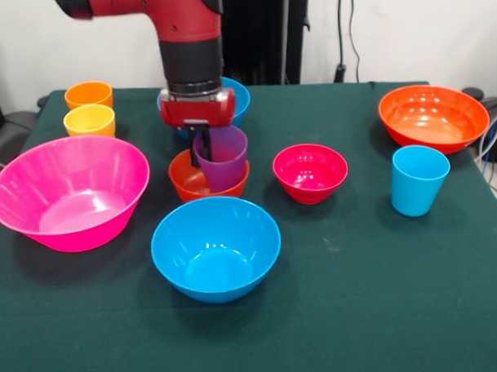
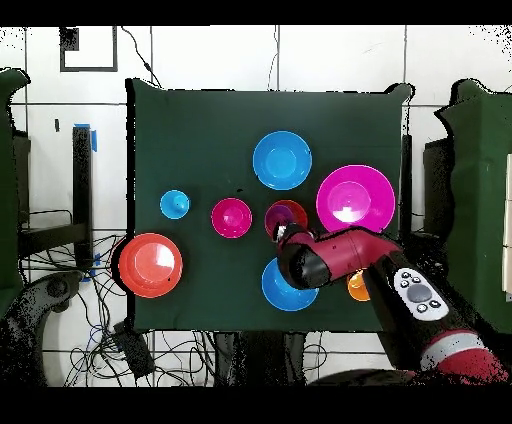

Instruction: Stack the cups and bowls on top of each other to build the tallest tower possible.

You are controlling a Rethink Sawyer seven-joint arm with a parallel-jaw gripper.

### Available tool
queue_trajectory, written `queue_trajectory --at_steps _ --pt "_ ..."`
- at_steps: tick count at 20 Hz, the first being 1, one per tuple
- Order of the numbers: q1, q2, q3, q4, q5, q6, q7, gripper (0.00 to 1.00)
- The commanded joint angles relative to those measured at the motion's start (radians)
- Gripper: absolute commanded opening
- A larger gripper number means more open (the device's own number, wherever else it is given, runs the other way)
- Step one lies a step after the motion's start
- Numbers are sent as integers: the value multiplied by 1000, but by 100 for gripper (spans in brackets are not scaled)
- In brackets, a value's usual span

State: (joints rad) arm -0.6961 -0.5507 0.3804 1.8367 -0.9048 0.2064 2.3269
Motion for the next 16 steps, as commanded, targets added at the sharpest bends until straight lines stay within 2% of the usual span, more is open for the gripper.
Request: queue_trajectory --at_steps 1,9,16 --pt "80 152 -68 -134 -102 -78 1 0" --pt "189 217 -185 -220 -75 -161 41 0" --pt "203 205 -195 -229 -41 -147 -3 0"
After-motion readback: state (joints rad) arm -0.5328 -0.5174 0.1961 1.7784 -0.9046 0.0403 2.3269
